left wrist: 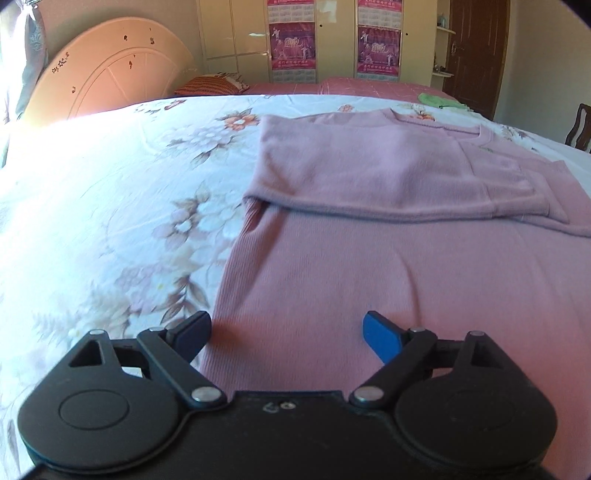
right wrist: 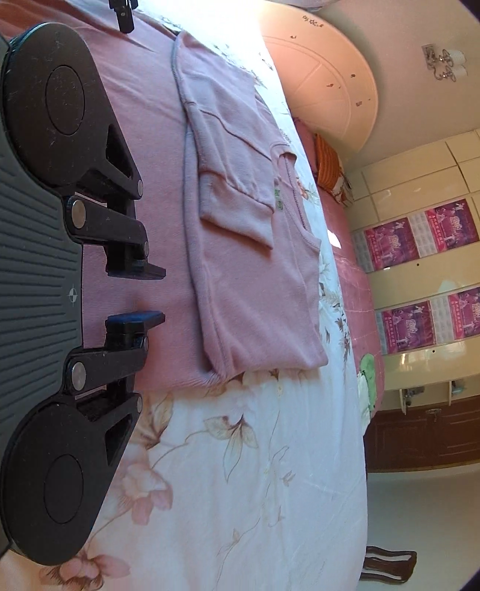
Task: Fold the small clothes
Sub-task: 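Move both tools to the sweater hem and lift it toward the collar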
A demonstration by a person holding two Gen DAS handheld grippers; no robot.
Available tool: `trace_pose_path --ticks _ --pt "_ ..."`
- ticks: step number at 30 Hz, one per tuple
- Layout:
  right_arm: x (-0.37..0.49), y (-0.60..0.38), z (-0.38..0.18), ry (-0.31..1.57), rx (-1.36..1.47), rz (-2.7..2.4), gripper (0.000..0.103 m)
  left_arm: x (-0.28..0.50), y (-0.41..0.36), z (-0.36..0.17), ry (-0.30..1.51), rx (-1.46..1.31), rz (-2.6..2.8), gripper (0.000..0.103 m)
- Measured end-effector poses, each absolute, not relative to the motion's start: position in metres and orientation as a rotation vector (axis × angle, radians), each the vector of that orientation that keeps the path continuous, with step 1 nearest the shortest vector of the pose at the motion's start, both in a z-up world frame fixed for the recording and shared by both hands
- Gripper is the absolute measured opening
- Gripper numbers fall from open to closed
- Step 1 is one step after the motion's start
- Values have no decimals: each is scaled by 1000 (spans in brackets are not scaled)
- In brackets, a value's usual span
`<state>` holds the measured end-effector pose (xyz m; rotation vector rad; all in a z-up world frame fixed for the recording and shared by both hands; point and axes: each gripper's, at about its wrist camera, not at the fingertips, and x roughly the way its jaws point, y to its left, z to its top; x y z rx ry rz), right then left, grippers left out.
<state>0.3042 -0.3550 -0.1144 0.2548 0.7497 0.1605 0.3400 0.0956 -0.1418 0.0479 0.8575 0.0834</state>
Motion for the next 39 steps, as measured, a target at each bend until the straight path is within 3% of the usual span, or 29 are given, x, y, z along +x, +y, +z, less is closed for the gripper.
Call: trace_pose_path --ticks 4,7,12,14,15,16,27,33,37,39 --pt "271 -375 -114 768 286 129 18 314 105 -141 875 41 65 87" --pt "247 -388 -110 769 327 96 18 297 113 -136 861 39 68 77" --pt "203 -398 -103 801 399 79 18 248 142 -132 873 -93 38 77" --pt "184 -399 -99 804 404 59 31 223 154 -130 871 -166 9 77" --pt "172 -399 -96 791 406 48 54 210 159 -130 870 -203 -8 77" --pt "161 -399 -93 778 412 46 61 198 165 -130 866 -240 -25 77" --pt "59 -429 -103 809 735 122 60 128 209 -143 865 -669 -226 73" --pt "44 -433 -119 820 856 160 59 143 214 -155 843 -783 -258 73" --pt "61 -433 -127 827 921 190 48 163 208 -158 835 -784 -284 73" --pt "71 -431 -130 826 930 200 47 171 205 -159 831 -786 -291 73"
